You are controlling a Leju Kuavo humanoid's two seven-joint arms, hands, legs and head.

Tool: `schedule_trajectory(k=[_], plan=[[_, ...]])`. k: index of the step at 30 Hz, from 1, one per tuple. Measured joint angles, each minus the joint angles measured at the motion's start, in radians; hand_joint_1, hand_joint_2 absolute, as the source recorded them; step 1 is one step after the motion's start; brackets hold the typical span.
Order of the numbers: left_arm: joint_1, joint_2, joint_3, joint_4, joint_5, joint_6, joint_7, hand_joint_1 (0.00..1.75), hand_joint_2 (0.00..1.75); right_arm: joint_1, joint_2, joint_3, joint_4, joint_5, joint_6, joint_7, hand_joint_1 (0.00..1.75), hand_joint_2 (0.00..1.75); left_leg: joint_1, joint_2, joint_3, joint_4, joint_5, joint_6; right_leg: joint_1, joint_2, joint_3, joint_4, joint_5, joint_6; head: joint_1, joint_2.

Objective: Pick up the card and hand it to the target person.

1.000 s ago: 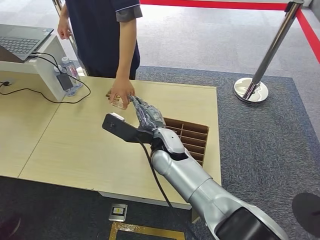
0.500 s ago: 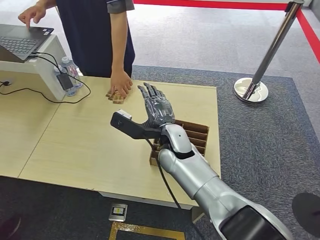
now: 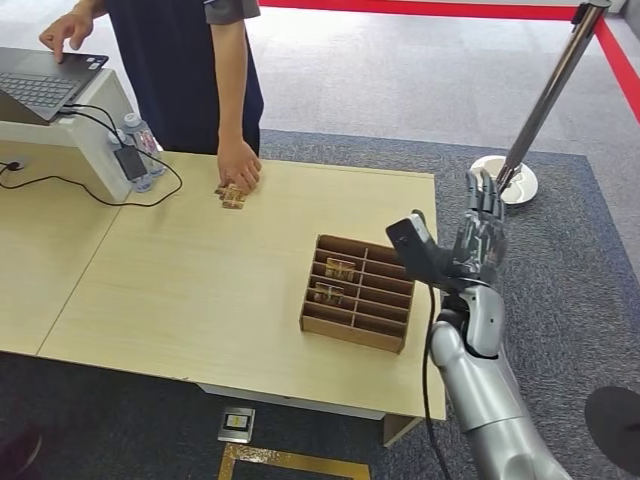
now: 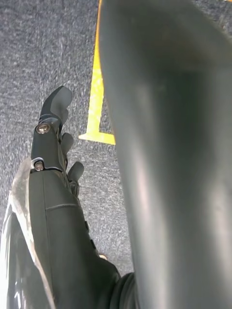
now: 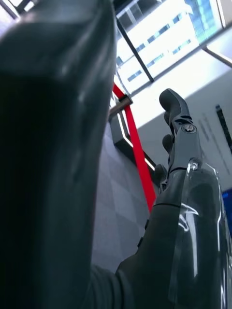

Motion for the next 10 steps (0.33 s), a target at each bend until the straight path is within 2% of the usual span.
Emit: schedule_trajectory(k=[5, 10], plan=[[0.004, 0.000, 0.010, 0.000, 0.009, 0.007, 0.003, 0.00, 0.00, 0.171, -0.039, -0.220, -0.166, -0.098, -0.051, -0.040, 0.00, 0.00, 0.000, 0.001, 0.000, 0.000, -0.001, 0.000, 0.000, 0.000, 0.000, 0.000, 0.000, 0.000, 0.000, 0.000], [0.005, -0.001, 0.016, 0.000, 0.014, 0.011, 0.005, 0.00, 0.00, 0.282, -0.060, -0.407, -0.222, -0.229, -0.074, -0.083, 0.00, 0.00, 0.000, 0.001, 0.000, 0.000, -0.001, 0.000, 0.000, 0.000, 0.000, 0.000, 0.000, 0.000, 0.000, 0.000]])
